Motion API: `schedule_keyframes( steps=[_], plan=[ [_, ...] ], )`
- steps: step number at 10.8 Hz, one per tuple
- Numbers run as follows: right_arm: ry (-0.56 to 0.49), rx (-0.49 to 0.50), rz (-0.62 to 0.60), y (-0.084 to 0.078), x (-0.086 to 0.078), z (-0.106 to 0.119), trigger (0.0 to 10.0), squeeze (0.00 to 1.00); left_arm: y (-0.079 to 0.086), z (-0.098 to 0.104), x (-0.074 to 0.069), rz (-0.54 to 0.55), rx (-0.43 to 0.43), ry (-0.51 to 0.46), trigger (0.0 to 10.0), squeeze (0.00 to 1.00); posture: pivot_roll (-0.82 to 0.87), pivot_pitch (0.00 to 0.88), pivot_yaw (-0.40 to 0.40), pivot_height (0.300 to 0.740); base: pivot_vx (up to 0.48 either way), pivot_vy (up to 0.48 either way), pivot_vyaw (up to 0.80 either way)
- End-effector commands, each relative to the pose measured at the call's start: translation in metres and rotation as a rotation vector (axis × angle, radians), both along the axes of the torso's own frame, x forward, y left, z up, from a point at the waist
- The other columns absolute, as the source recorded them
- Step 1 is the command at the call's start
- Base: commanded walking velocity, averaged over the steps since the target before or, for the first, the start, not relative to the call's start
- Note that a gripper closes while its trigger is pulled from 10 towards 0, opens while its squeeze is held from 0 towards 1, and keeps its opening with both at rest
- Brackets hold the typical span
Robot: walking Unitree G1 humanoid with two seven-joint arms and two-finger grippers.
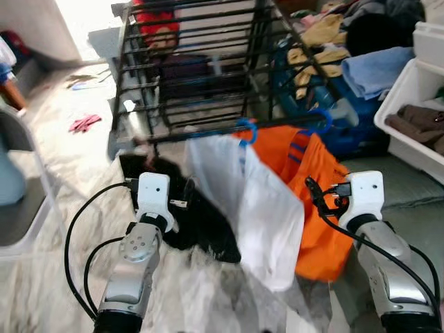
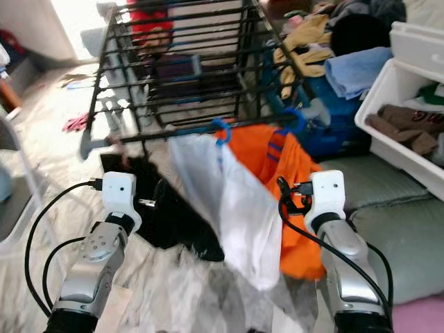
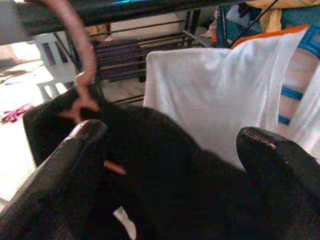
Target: Hang hanger
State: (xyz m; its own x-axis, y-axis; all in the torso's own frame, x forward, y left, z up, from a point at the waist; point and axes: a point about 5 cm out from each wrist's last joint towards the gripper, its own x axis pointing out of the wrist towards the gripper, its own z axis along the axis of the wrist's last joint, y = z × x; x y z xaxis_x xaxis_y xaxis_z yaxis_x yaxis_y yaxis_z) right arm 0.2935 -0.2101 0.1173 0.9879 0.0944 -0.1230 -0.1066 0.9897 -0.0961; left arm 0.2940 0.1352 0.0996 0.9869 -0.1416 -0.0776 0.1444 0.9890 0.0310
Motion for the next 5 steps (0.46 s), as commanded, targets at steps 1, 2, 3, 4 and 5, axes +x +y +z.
schedule_keyframes(
  steps=[1, 2, 3, 4, 5],
  plan=[
    [-0.014, 0.002, 0.005, 0.0018, 0.0024, 0.005, 10.0, 0.97, 0.0012, -0.0016, 0.0001, 0.014, 0.005, 0.012, 10.0, 0.0, -0.19, 0.0, 0.057, 0.74, -0.285, 0.0, 0.0],
    [-0.015, 0.003, 0.01, 0.0032, 0.0044, 0.0057, 10.0, 0.97, 0.001, -0.0017, 0.0004, 0.014, 0.005, 0.013, 10.0, 0.0, -0.18, 0.0, 0.053, 0.74, -0.281, 0.0, 0.0],
    [-0.016, 0.004, 0.013, 0.0041, 0.0051, 0.0059, 10.0, 0.97, 0.0011, -0.0018, 0.0005, 0.015, 0.004, 0.014, 10.0, 0.0, -0.18, 0.0, 0.053, 0.74, -0.281, 0.0, 0.0],
    [-0.015, 0.005, 0.017, 0.005, 0.0057, 0.006, 10.0, 0.97, 0.001, -0.0018, 0.0006, 0.016, 0.004, 0.013, 10.0, 0.0, -0.18, 0.0, 0.052, 0.74, -0.277, 0.0, 0.0],
    [-0.014, 0.015, 0.025, 0.0064, 0.0062, 0.0059, 10.0, 0.91, 0.0007, -0.0019, 0.0012, 0.018, 0.004, 0.014, 10.0, 0.0, -0.18, 0.0, 0.053, 0.74, -0.277, 0.0, 0.0]
  ],
)
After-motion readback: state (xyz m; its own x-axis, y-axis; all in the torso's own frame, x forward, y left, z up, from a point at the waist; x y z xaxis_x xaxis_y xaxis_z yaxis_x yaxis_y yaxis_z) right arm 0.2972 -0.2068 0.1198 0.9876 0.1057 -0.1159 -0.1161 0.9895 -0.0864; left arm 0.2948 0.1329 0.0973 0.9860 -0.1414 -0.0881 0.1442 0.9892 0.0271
